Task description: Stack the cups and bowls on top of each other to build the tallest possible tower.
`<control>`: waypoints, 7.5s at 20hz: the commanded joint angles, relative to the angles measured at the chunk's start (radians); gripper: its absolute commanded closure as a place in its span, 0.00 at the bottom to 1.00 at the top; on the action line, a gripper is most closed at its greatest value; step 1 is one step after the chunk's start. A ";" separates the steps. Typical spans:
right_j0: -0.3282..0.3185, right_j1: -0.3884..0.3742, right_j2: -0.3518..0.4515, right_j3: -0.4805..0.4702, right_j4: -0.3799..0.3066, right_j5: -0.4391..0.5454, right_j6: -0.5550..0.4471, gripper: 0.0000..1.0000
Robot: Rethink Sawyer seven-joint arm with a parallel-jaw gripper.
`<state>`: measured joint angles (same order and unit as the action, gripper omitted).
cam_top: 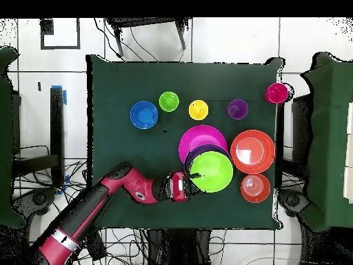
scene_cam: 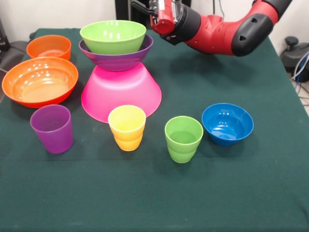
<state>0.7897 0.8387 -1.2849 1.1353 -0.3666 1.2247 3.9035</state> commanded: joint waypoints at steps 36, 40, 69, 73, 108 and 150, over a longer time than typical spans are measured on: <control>0.010 -0.224 0.101 0.280 0.192 -1.241 0.266 0.00; -0.014 -0.172 0.058 0.313 0.321 -1.362 0.202 0.00; -0.043 -0.444 0.175 0.471 0.307 -1.541 -0.063 0.00; -0.070 -0.473 0.210 0.491 0.285 -1.610 -0.070 0.00; -0.146 -0.603 0.266 0.585 0.178 -1.784 -0.113 0.00; -0.174 -0.555 0.294 0.557 0.257 -1.873 -0.134 0.00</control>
<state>0.6307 0.2531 -1.1581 1.7592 -0.1436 -0.6309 3.9035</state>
